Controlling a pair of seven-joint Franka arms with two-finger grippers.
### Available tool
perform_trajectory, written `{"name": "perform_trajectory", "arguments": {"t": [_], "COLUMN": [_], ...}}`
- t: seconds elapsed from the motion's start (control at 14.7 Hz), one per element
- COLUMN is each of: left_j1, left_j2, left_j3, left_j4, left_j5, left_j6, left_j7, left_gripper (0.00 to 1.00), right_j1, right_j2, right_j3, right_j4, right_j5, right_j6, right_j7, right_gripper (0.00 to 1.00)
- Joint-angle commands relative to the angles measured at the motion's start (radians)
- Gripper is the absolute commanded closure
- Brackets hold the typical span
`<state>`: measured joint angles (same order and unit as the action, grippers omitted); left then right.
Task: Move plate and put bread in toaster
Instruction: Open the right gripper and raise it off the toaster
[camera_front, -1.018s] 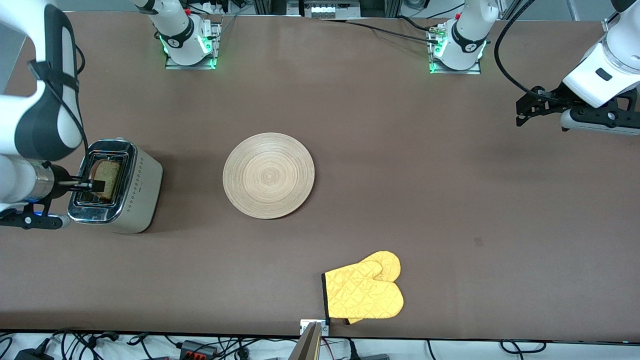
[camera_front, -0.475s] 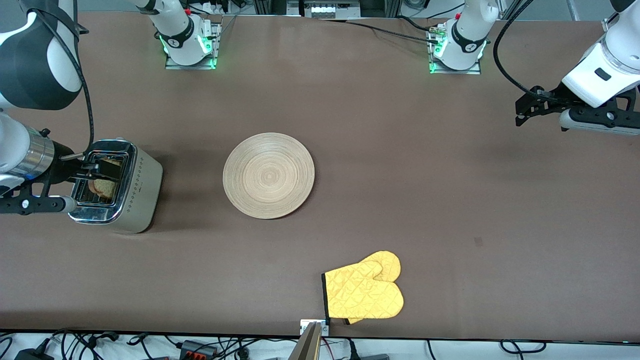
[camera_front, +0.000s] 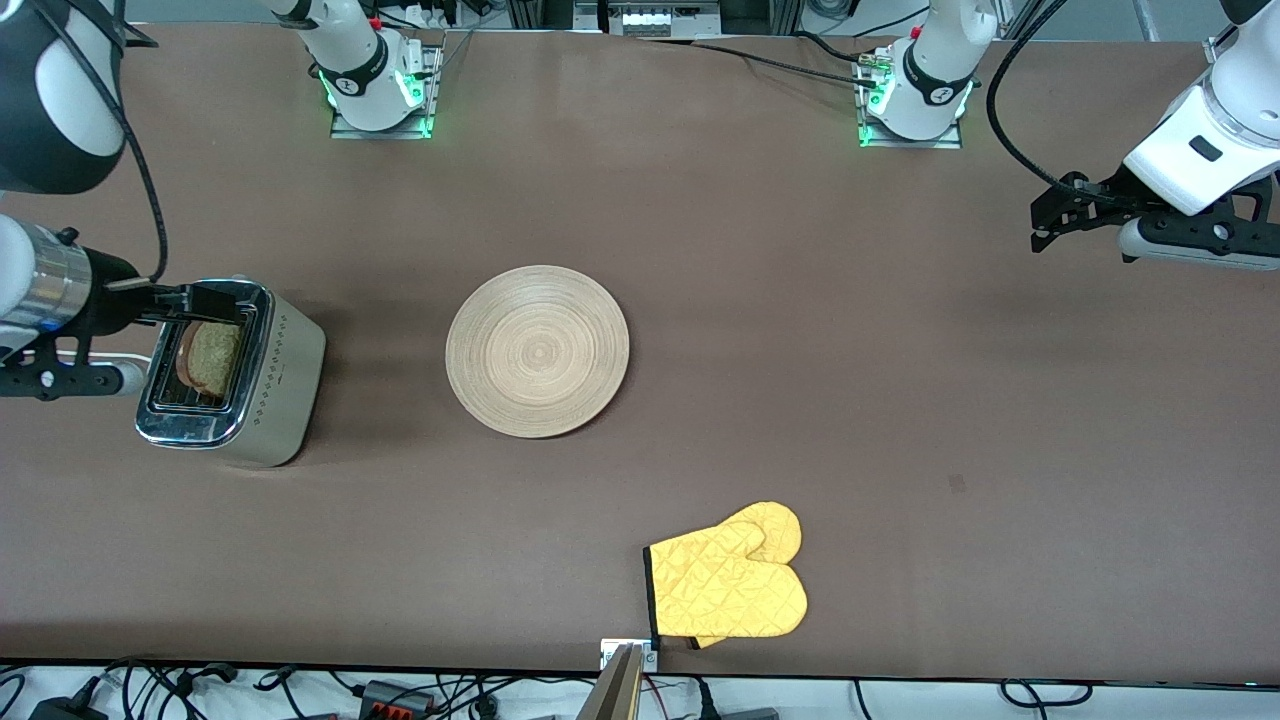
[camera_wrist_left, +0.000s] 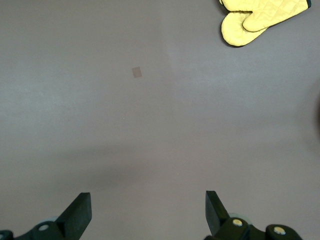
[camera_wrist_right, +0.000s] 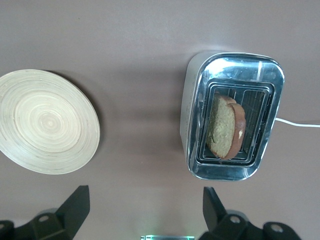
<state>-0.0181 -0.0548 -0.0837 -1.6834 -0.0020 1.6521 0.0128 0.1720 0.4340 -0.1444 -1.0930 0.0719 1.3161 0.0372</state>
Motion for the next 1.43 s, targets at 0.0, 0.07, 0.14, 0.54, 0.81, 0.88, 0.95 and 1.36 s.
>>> {"name": "perform_trajectory", "arguments": {"t": [0.0, 0.07, 0.14, 0.54, 0.81, 0.88, 0.95, 1.36], "left_j1": [0.000, 0.000, 0.000, -0.002, -0.002, -0.002, -0.002, 0.000], "left_j2": [0.015, 0.015, 0.015, 0.015, 0.013, 0.015, 0.015, 0.015], "left_j3": [-0.005, -0.005, -0.005, -0.005, -0.007, -0.007, -0.005, -0.005], "left_j4": [0.030, 0.030, 0.030, 0.030, 0.030, 0.030, 0.030, 0.030], "left_j5": [0.005, 0.007, 0.005, 0.007, 0.007, 0.007, 0.005, 0.005], "left_j6": [-0.020, -0.020, -0.020, -0.020, -0.020, -0.020, -0.020, -0.020], "left_j7": [-0.011, -0.010, -0.010, -0.011, -0.011, -0.011, -0.011, -0.011], "left_gripper": [0.00, 0.00, 0.00, 0.00, 0.00, 0.00, 0.00, 0.00], "right_j1": [-0.012, -0.016, -0.016, -0.013, -0.026, -0.028, -0.029, -0.106], "right_j2": [0.003, -0.001, -0.003, -0.027, -0.032, -0.052, -0.114, -0.360], "right_j3": [0.005, 0.006, 0.003, 0.003, 0.002, 0.002, 0.003, 0.052], "right_j4": [0.008, 0.009, 0.009, -0.030, -0.048, -0.080, -0.184, -0.559], "right_j5": [0.020, 0.019, 0.019, 0.008, 0.014, 0.011, 0.008, 0.005], "right_j6": [0.018, 0.035, 0.049, 0.014, 0.025, 0.032, 0.096, 0.336], "right_j7": [-0.019, -0.023, -0.019, 0.047, -0.034, -0.034, -0.034, -0.039], "right_gripper": [0.00, 0.00, 0.00, 0.00, 0.00, 0.00, 0.00, 0.00]}}
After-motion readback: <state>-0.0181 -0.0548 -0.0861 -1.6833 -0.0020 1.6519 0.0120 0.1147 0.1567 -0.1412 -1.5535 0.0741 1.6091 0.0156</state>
